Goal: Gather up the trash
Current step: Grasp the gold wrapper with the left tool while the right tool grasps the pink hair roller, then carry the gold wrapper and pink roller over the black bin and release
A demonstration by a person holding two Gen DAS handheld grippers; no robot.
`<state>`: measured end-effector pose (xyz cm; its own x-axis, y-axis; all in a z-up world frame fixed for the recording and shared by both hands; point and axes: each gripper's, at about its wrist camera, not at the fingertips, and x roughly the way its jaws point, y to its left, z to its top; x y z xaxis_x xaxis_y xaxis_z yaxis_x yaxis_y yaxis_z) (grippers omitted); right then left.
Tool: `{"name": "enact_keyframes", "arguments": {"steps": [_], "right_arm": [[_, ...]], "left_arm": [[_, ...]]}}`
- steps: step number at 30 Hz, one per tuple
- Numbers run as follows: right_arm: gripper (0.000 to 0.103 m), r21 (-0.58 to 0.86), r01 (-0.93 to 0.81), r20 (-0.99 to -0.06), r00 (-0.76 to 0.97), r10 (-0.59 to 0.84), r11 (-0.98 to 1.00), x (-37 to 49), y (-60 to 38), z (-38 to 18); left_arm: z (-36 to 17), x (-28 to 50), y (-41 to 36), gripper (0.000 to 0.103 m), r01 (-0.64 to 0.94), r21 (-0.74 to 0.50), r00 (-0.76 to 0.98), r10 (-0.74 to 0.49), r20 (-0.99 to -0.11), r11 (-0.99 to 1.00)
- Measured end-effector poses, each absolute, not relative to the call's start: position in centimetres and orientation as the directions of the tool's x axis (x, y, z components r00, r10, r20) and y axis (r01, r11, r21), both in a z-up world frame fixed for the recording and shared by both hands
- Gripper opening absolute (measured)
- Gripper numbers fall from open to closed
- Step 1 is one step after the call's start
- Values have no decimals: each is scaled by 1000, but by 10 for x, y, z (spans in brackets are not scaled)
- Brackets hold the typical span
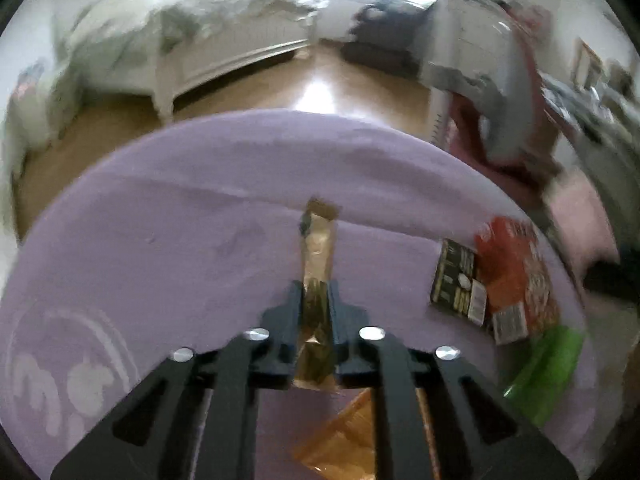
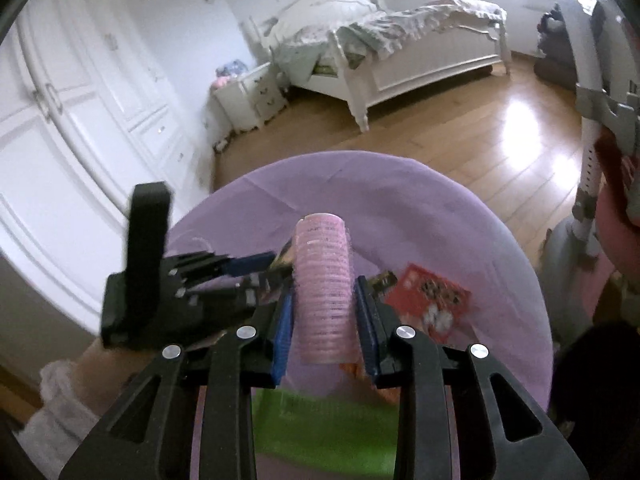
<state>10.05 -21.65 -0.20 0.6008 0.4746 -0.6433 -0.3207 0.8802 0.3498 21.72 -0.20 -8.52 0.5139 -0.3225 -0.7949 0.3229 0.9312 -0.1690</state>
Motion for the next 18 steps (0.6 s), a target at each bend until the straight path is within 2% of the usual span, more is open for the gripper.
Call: {"name": "enact_keyframes", "arguments": {"steps": [3,8,13,18], "right_arm": [[30,372,-314,-625,611,486,873,80,-238,4],[30,423,-288,-568,654,499,859,45,-277,15],[30,460,-216,-518,723,457,862,8,-340,21],[30,481,-100,-504,781,369,871,-24,-411,18]], "left_arm": [[-71,204,9,10,268,-212,559,-331,-760,940],[-27,153,-3,10,293,-232,633,-370,-680,928],[-1,110,-56,11,390,-237,621,-444,-645,890],[-1,87,-133,11,510,-244,558,-533,-636,825]]}}
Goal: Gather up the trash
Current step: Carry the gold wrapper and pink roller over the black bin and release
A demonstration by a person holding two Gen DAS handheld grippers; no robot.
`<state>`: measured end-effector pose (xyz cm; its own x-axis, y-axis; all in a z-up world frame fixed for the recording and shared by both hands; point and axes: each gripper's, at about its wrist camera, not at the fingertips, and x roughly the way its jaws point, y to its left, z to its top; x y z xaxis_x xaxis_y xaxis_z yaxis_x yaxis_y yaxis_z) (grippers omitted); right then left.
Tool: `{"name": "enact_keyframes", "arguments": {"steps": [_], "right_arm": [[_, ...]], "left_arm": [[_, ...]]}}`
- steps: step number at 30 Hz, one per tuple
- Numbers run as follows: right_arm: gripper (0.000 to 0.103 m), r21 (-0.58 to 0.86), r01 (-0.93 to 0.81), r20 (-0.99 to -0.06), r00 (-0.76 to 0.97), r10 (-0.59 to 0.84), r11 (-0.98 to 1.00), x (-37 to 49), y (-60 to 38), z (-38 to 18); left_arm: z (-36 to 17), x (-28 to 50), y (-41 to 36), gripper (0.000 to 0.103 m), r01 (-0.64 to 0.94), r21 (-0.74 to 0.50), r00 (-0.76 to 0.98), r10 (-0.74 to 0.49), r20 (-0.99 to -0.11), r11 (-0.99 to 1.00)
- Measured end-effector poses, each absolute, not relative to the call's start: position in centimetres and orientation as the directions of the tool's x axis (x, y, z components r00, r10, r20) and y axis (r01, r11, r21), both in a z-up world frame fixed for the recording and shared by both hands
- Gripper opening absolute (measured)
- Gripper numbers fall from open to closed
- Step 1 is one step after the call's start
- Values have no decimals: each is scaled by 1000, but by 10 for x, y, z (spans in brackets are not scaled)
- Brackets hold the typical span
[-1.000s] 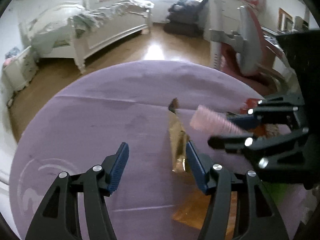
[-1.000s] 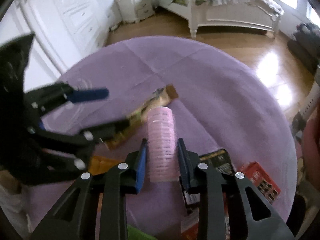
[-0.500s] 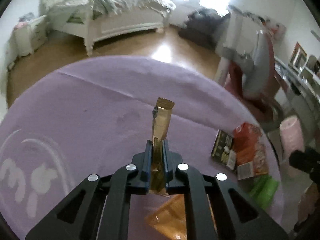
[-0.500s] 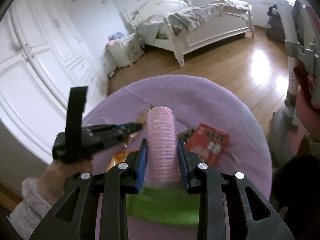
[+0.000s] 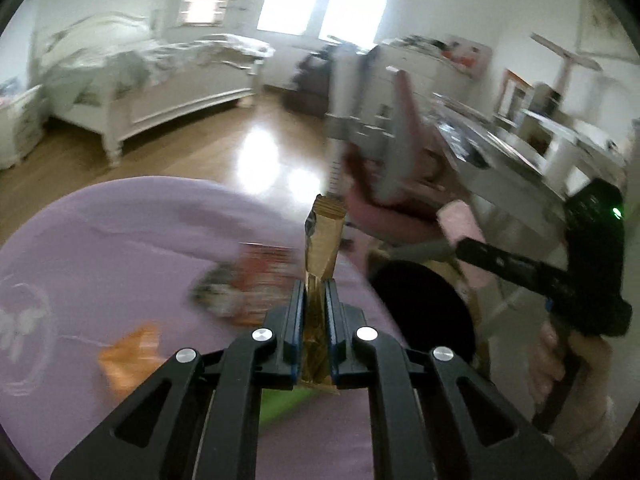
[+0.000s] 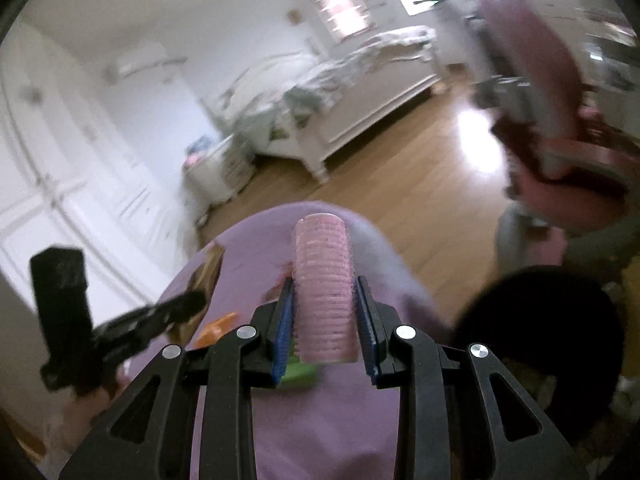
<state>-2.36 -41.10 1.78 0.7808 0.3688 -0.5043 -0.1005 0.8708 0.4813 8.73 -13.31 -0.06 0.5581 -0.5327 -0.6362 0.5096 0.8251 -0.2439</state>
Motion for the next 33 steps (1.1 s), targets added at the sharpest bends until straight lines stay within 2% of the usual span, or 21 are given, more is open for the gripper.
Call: {"name": "enact_keyframes", "arguments": {"steps": [11,24,27,29,30,31,33], "right_arm": [[30,509,118,-532,822,204,852,-66,-525,-19],[30,534,176,-563,804,192,827,-62,-547,-49],[30,533,182,-572,797,194,826,-62,-543,-49],[31,534,193,-582,790,192,823,-60,-545,-51],[37,536,201,-585,789,189,820,-60,-546,-52],[43,543,209,-584,790,186,814,-61,-548,-53],[63,552,223,-575,800,173,804,-66,-549,-51]], "left_arm": [[-38,72,-269,11,625,-309,401,-634,-661,717],[-60,73,-306,12,644,-296,346,-614,-709,705],[-63,74,-311,14,644,-288,342,-603,-721,709],[-65,75,-316,22,642,-281,337,-591,-733,714],[-65,75,-317,35,638,-274,342,-584,-736,720],[-65,74,-318,56,634,-266,354,-578,-735,726],[-61,71,-314,78,628,-248,393,-576,-717,738]]}}
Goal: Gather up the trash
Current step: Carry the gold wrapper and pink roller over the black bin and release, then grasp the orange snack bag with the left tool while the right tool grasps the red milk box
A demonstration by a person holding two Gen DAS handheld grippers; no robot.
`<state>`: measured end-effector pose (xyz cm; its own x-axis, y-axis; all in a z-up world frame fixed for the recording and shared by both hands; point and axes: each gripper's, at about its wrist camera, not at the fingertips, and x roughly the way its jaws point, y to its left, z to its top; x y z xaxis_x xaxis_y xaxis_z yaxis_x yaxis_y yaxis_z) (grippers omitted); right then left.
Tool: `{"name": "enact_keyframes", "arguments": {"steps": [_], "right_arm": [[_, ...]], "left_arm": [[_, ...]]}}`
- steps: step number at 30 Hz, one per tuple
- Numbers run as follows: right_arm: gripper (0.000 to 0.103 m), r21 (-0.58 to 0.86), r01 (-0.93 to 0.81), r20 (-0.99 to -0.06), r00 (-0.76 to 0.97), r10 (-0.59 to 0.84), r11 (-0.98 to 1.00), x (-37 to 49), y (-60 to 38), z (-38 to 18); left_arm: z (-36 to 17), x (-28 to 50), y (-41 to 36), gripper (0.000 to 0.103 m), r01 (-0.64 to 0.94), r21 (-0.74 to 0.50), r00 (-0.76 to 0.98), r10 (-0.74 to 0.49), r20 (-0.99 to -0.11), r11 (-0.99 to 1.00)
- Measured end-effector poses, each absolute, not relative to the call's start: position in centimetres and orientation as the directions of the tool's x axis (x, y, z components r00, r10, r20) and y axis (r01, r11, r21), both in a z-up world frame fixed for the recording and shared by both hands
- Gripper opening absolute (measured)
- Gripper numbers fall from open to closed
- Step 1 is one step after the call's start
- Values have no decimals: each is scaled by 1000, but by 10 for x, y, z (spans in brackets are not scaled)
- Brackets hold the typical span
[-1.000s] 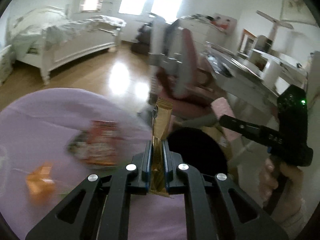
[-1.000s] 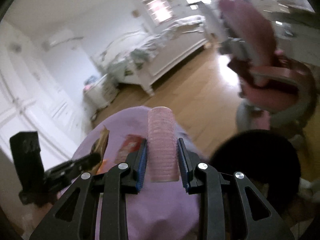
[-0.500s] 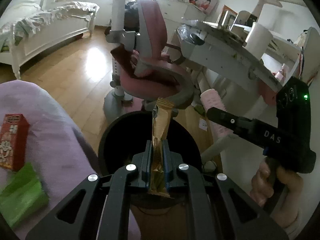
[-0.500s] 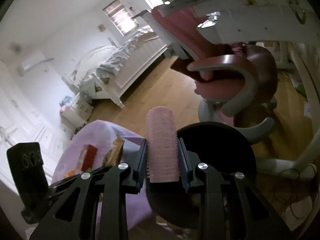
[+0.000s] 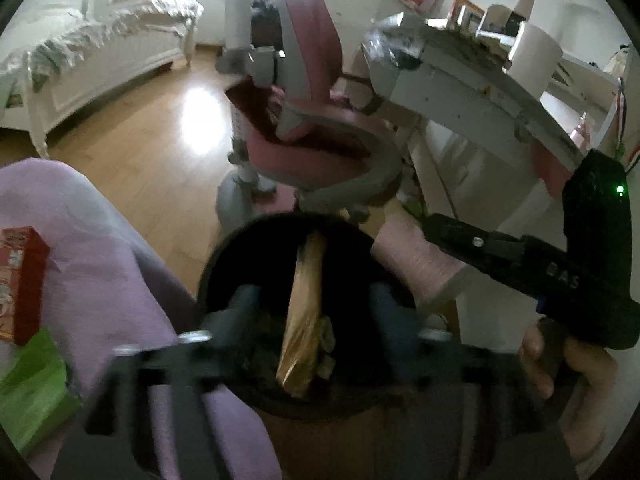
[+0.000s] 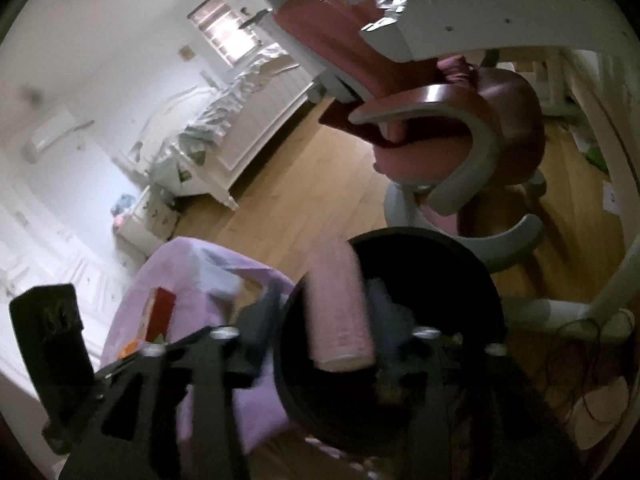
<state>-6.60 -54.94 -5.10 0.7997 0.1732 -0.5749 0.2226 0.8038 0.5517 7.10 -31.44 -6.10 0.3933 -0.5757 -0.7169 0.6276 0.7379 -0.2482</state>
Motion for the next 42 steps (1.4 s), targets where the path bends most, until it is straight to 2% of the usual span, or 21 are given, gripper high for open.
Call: {"name": "enact_keyframes", "arguments": {"steps": [2,8,11,14,16,21,26,32,36,39,42], "right_arm": [[67,551,225,-574,801,169,803,-66,-550,-51],[67,540,233,-587,793,164,809,-63,-543,-51],[67,533,213,-593,785,182,819,-56,-529,-51],[72,526,178,-595,775,210,832,-47,-510,-49],[73,519,146,-601,763,237,842,-39,-491,-47],[73,497,55,-612,730,305,866,-16,-439,-41],[77,484,-34,-613,699,367,874,8,-381,-32],[80,431,-148,-632,655,415,890,41,-303,-19],[80,381,-169,-680,616,399,909,68,-260,-22],[80,332,-157,-720,595,357,930,90,-236,-29],[80,293,-131,-754,578,313,947,109,-221,-37]], "left_arm": [[-57,70,-312,80,628,-248,406,-583,-704,737],[-51,71,-295,80,613,-254,425,-583,-692,748],[-45,69,-276,80,597,-240,455,-569,-685,766],[-40,68,-242,81,554,-231,502,-543,-673,800],[-38,70,-220,86,516,-231,530,-519,-671,825],[-38,78,-135,92,326,-202,633,-371,-680,924],[-47,88,-51,92,89,-172,686,-185,-703,981],[-69,110,-13,92,40,-190,625,-173,-761,981],[-77,118,-5,92,59,-242,604,-228,-764,968],[-81,127,1,90,69,-251,594,-242,-767,966],[-83,130,3,74,80,-222,598,-225,-770,972]]}}
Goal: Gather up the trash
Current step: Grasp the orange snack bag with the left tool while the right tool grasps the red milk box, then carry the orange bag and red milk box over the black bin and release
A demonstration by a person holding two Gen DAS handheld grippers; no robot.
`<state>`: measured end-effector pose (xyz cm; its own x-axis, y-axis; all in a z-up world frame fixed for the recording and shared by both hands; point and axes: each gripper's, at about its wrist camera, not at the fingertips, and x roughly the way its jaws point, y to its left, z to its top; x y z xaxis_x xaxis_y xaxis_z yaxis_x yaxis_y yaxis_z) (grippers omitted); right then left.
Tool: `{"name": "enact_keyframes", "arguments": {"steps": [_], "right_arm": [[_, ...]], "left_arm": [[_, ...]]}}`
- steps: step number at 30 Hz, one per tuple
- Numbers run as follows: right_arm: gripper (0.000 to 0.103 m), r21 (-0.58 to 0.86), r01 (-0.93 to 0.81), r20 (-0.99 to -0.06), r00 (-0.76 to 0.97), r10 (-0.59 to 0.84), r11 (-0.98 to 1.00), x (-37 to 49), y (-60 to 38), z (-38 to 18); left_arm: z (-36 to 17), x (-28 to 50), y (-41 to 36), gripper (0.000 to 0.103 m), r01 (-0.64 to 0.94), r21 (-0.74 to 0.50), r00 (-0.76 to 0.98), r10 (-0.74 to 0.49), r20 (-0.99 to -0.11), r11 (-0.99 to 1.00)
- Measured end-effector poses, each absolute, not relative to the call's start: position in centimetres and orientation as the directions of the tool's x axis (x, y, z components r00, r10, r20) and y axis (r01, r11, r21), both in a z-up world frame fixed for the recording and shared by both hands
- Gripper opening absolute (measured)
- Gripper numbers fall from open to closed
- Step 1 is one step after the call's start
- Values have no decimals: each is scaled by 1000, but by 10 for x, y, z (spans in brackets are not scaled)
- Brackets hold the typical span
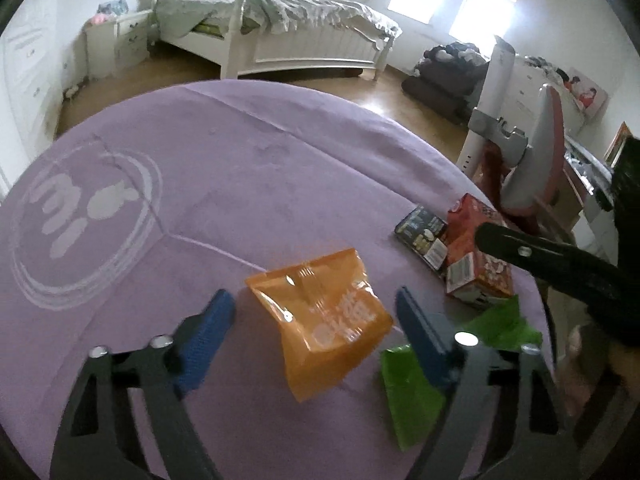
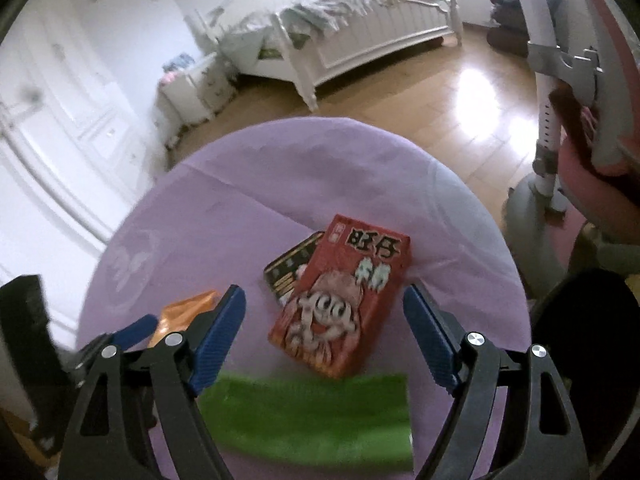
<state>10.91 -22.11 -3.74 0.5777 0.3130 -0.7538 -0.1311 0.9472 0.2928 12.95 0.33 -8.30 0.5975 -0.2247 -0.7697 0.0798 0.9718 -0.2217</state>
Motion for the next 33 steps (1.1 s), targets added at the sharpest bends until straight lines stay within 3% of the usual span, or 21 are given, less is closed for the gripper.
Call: {"name": "enact_keyframes", "arguments": {"steps": [4,11,14,18,24,33], "right_arm": [[80,236,-90,-802,544,247,967,126,-211,-54],[62,184,-121,-780,586,220,975,120,-205,-63],[56,248,-150,-727,624,286,957,106,-221,-51],[56,365,-159,-623,690,368,917,81,-258,-28],[56,407,-140,-527,771,357,903,40,-316,5],[56,413,-25,-500,829,250,910,-9,-409,15]], "left_arm": [[-84,130,6,54,80,-193,607,-202,-769,978],[-84,126,12,53,83,-225,614,-228,-756,971],[-78,117,16,53,82,-271,627,-261,-734,959],[-57,104,8,53,117,-282,657,-287,-697,952],[-18,87,-40,53,234,-286,684,-367,-630,929],[3,79,-155,53,456,-245,630,-505,-590,855]]}}
